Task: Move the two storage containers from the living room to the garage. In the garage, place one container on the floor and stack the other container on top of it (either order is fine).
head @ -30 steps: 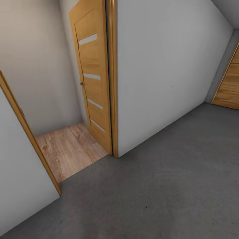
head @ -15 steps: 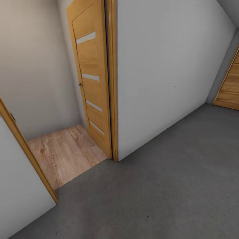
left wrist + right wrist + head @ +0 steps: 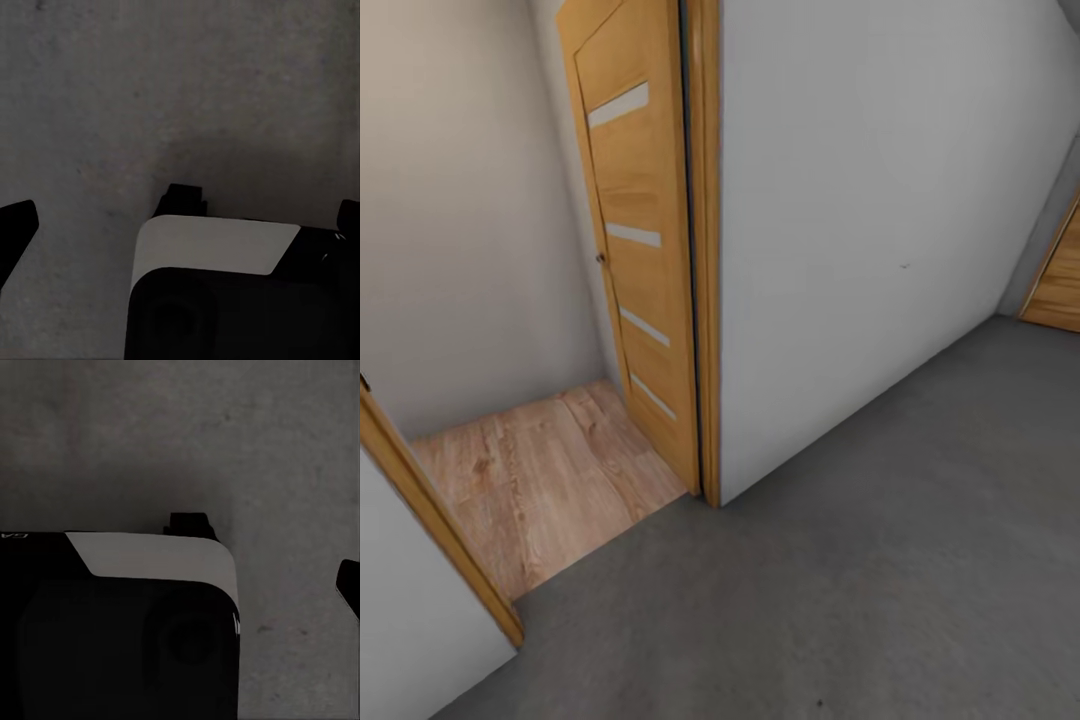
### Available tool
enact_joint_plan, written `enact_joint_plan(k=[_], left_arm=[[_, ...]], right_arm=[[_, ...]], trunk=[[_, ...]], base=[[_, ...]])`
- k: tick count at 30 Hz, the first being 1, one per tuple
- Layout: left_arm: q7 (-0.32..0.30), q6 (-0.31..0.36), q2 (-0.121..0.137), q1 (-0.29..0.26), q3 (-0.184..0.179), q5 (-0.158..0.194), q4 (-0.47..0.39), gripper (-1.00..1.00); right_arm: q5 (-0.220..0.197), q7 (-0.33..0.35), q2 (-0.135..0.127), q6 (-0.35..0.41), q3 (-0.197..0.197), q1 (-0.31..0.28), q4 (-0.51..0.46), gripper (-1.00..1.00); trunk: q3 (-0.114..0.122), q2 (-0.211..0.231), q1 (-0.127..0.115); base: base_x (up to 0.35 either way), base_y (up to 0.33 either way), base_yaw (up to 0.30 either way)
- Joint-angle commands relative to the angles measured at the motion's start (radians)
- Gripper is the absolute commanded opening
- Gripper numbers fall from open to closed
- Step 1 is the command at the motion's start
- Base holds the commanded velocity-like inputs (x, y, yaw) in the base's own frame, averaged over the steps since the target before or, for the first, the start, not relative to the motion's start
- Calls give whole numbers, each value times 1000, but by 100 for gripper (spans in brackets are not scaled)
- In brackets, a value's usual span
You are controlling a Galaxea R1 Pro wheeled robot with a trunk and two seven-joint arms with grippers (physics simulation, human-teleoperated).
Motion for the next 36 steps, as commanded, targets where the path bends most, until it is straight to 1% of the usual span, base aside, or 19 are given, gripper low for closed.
enact_joint_plan(k=[1,10,17,27,36], left_arm=[[3,3,0,0,-4,10,-1,100],[3,3,0,0,-4,10,-1,100],[3,3,0,0,-4,10,-1,100],[3,2,0,0,-4,10,-1,100],[3,2,0,0,-4,10,-1,100]], right_arm=[[-8,-1,1,-5,8,-1,3,100],[-8,-1,1,-5,8,-1,3,100],[-8,-1,1,-7,8,-1,3,100],[-8,0,1,-7,8,-1,3,100],[-8,-1,1,-7,8,-1,3,100]], trunk=[[-1,0,1],[-2,0,1],[-2,0,1],[-2,0,1],[-2,0,1]], base=[[322,0,55],[322,0,16],[322,0,179],[322,0,25],[322,0,240]])
